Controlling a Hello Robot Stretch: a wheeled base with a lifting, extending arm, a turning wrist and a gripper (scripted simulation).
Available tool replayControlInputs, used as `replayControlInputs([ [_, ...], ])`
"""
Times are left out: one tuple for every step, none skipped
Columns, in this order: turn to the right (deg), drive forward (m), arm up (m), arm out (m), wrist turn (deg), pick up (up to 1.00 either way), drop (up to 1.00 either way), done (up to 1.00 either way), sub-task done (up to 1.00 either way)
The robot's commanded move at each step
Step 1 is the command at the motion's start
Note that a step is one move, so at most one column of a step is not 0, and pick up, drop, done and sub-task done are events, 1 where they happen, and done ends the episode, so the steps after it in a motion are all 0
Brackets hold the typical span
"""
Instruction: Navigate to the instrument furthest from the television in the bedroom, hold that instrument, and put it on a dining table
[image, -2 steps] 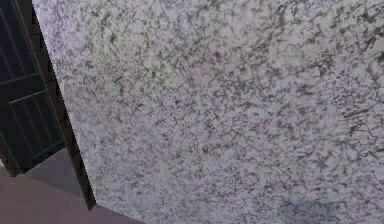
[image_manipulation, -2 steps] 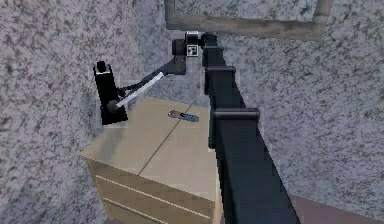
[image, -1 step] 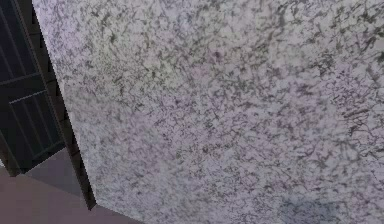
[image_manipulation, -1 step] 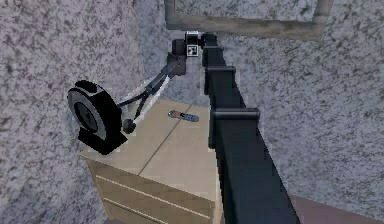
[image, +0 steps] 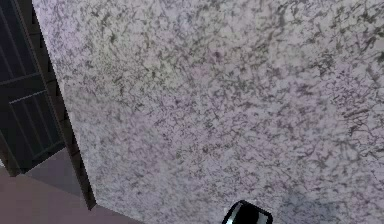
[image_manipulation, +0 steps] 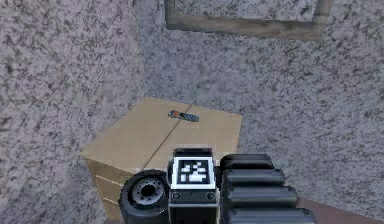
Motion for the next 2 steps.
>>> replayControlInputs([
  [-45.0,0.00,0.00,0.00,0.0,0.00,0.00,0.00,0.00],
  [-45.0,0.00,0.00,0.00,0.0,0.00,0.00,0.00,0.00],
])
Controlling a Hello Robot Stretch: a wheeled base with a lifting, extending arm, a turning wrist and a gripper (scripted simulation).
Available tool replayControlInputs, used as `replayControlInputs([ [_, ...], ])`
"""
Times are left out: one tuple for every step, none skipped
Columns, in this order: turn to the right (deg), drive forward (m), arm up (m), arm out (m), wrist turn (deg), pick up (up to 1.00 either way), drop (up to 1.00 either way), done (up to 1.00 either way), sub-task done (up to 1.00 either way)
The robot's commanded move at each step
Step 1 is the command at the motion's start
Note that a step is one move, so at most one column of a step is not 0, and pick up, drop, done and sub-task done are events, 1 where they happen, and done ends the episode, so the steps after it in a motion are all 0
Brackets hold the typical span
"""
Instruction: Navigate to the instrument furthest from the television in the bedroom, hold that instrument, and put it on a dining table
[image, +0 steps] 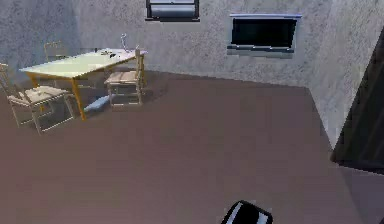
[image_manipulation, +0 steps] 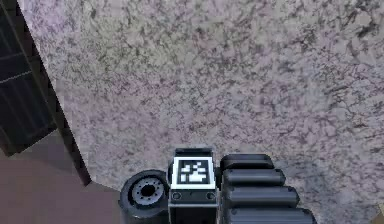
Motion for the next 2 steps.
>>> replayControlInputs([
  [-45.0,0.00,0.00,0.00,0.0,0.00,0.00,0.00,0.00],
  [-9.0,0.00,0.00,0.00,0.0,0.00,0.00,0.00,0.00],
])
